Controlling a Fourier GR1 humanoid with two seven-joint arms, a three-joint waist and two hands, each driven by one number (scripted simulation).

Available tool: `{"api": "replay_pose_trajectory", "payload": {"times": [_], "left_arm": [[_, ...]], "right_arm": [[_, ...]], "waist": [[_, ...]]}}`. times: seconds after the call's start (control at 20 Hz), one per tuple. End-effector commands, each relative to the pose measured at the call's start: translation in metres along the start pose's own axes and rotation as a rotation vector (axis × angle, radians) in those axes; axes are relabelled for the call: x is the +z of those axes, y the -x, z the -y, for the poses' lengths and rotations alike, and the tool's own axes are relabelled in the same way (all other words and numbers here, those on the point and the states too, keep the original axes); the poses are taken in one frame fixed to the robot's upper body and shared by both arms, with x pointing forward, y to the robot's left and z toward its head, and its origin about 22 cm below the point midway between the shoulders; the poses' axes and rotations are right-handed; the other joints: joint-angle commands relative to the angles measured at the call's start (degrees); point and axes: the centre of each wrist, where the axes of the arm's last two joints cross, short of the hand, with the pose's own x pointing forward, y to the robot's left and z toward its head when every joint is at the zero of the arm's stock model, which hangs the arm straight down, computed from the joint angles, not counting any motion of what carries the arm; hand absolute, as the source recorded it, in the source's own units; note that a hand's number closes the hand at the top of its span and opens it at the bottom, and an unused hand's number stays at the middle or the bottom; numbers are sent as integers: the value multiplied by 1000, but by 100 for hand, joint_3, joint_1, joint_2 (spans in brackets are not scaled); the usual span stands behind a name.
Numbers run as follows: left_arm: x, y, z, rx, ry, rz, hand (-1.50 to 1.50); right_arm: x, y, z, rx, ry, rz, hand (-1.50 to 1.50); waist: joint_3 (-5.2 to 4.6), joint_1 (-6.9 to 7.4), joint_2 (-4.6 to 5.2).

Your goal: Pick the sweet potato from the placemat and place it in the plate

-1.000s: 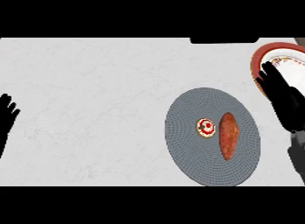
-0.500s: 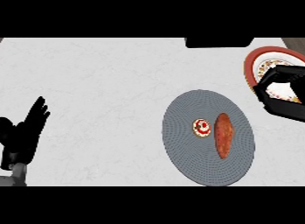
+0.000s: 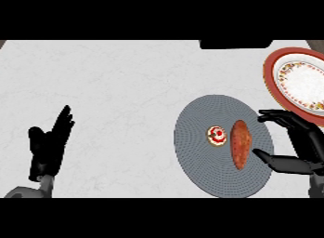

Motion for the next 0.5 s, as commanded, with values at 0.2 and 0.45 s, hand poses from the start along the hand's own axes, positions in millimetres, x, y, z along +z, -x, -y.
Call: {"api": "replay_pose_trajectory", "payload": {"times": [0.2, 0.45], "left_arm": [[0, -5, 10, -21, 22, 2, 0], [-5, -7, 21, -27, 20, -1, 0]], "right_arm": [[9, -10, 37, 392, -255, -14, -150], [-20, -46, 35, 618, -300, -79, -150]], "waist": [[-24, 149, -4], [-31, 113, -13]]}}
